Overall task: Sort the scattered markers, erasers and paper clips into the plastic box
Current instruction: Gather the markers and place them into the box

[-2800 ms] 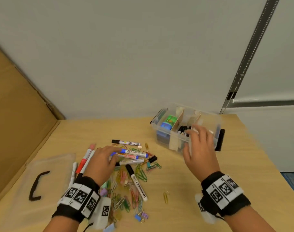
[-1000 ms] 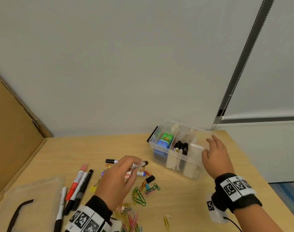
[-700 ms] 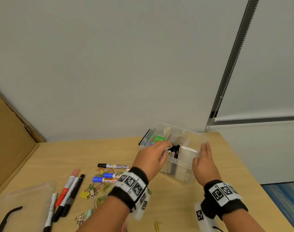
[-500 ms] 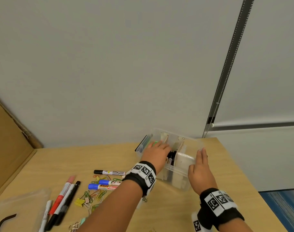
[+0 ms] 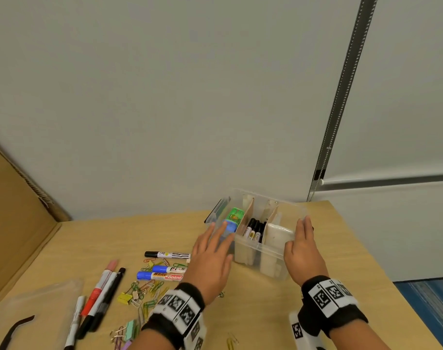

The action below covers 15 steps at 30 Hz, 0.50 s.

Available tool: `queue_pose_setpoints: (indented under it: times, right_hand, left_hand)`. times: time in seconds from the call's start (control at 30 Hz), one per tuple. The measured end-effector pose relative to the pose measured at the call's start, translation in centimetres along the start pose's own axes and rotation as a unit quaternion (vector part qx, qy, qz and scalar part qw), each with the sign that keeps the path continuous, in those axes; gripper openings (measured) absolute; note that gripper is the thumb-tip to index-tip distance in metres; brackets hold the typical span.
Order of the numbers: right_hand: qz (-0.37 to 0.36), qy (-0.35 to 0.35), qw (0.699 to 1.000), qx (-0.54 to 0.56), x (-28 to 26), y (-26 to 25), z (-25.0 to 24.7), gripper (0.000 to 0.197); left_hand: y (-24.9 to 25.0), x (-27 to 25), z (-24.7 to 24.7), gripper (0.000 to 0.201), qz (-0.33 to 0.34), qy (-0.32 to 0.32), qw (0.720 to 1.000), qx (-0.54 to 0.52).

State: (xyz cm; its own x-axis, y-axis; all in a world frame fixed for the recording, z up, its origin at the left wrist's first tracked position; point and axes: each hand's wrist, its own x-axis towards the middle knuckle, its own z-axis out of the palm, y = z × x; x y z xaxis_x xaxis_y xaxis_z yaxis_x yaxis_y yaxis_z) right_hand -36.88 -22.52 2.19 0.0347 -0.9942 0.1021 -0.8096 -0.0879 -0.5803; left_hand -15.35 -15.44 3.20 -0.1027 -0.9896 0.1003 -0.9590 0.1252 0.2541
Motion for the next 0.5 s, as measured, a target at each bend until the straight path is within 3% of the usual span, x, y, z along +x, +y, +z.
queue_pose_setpoints:
  times: [0.07, 0.2, 0.37, 0.5]
  right_hand:
    - [0.002, 0.005, 1.0, -0.007, 0.1, 0.3, 0.1, 0.059]
    - [-0.026, 0.065, 0.995, -0.065, -0.5, -0.3, 0.5, 0.057]
    - [-0.206, 0.119, 0.969, -0.062, -3.6, -4.9, 1.0, 0.046]
    - [-0.311, 0.044, 0.948, -0.054, -5.5, -8.2, 4.6, 0.029]
  left_hand:
    - [-1.1, -2.7, 0.3, 0.058, -0.024, -0.02, 1.0, -0.006]
    - [-4.6, -7.9, 0.7, 0.04, -0.081, -0.048, 0.995, -0.037]
    - [-8.7, -10.6, -0.3, 0.034, -0.131, -0.047, 0.988, -0.073]
    - [-11.4, -9.8, -0.2, 0.038, -0.145, -0.05, 0.988, -0.022]
